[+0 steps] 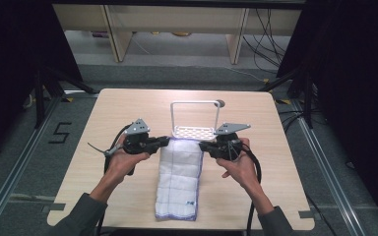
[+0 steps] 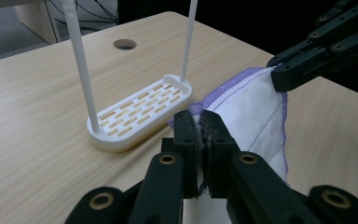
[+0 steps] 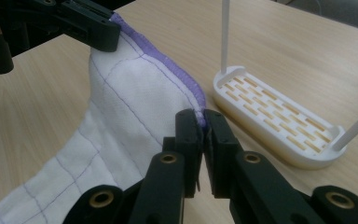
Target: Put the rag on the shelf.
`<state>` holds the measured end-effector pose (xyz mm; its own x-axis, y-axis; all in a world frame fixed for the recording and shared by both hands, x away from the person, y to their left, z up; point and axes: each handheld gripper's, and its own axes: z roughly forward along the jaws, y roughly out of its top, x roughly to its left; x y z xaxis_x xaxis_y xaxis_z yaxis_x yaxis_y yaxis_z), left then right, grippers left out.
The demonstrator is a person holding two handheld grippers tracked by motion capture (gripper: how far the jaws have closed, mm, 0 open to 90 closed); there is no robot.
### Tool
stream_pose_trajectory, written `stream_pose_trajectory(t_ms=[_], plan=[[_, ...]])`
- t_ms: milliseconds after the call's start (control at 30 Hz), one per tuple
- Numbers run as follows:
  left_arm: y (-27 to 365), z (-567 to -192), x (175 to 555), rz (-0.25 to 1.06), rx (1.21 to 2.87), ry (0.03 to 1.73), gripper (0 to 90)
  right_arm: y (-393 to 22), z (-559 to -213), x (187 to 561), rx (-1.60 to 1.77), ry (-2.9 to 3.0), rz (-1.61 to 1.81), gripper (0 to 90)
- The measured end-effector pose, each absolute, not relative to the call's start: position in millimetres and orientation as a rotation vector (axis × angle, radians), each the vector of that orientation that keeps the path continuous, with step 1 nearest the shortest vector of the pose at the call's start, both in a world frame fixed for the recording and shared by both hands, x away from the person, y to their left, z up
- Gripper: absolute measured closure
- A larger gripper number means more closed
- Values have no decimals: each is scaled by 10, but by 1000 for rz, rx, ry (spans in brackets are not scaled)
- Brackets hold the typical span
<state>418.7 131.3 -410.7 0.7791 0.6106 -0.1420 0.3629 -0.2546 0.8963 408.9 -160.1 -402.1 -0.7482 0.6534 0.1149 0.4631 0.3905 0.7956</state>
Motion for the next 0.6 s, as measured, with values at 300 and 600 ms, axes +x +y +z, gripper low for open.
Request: stream_pose_trajectory(t_ms=[300,600], plan=[[1239,-3685,4197,302,1852,703,854,-1668,-3603,4073,937,2356,1311,853],[1186,-3317,4383,377,1869,696,854,-1689,-3241,4242,913,2309,1319,853]])
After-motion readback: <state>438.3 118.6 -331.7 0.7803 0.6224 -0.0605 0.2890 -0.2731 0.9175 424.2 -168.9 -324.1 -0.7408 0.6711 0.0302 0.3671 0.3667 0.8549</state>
